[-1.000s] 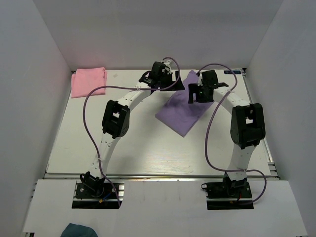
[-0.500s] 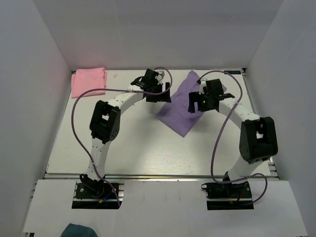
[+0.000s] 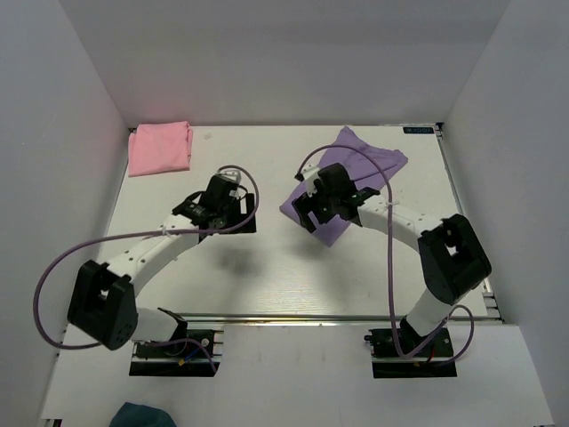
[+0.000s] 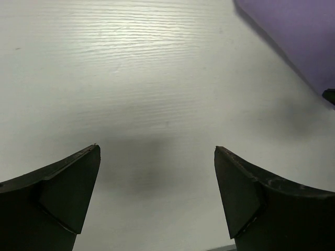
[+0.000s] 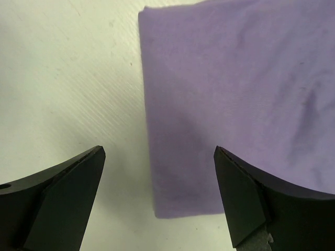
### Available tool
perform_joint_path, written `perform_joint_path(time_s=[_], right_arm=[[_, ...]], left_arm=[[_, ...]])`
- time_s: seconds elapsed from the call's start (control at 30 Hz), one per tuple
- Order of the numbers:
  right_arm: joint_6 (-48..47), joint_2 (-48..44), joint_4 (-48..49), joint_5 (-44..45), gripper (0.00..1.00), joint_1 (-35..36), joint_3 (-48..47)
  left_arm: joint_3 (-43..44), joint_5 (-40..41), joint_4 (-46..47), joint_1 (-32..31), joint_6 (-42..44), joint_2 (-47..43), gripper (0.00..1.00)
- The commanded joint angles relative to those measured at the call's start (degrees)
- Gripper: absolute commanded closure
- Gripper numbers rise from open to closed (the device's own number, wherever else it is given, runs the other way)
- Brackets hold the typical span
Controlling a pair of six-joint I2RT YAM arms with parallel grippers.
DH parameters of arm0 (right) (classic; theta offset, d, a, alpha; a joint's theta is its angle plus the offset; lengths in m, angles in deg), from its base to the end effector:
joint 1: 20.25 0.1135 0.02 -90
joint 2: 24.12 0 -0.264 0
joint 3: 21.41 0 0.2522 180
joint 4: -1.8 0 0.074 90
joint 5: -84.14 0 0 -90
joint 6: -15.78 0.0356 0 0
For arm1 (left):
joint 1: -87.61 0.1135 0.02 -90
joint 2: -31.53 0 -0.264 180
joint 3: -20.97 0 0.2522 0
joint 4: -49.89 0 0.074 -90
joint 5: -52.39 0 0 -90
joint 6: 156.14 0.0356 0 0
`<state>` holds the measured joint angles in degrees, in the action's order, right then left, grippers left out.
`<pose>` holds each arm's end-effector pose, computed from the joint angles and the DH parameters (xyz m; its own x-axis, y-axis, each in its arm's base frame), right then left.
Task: Fold and stack the t-shirts
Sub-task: Fold the folded rectangular tshirt in 1/3 of the way
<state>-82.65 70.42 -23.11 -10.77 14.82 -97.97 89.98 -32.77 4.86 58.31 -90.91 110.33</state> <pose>0.2937 0.2099 0.2243 -0.4596 -0.5011 -0.7333 -0.6987 0.7137 -0.0498 0.2459 -0.1346 0.2401 -0.8338 -0.0108 -0.5520 0.1056 0.9782 -0.1788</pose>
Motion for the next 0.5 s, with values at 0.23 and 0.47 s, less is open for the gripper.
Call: perform_joint_path(time_s=[0.23,0.47], right_arm=[[-5.11,10.74,0.35,12.10,0.16,5.36,-5.13],[-4.32,13.21,1.23,17.11,0.34,6.33,-5.48]], left_arm=[[-3.48,7.38,0.24,1.52,-2.47,-4.63,0.00],[-4.00,6.85,0.86,2.14,-2.47,-2.08,0.00]])
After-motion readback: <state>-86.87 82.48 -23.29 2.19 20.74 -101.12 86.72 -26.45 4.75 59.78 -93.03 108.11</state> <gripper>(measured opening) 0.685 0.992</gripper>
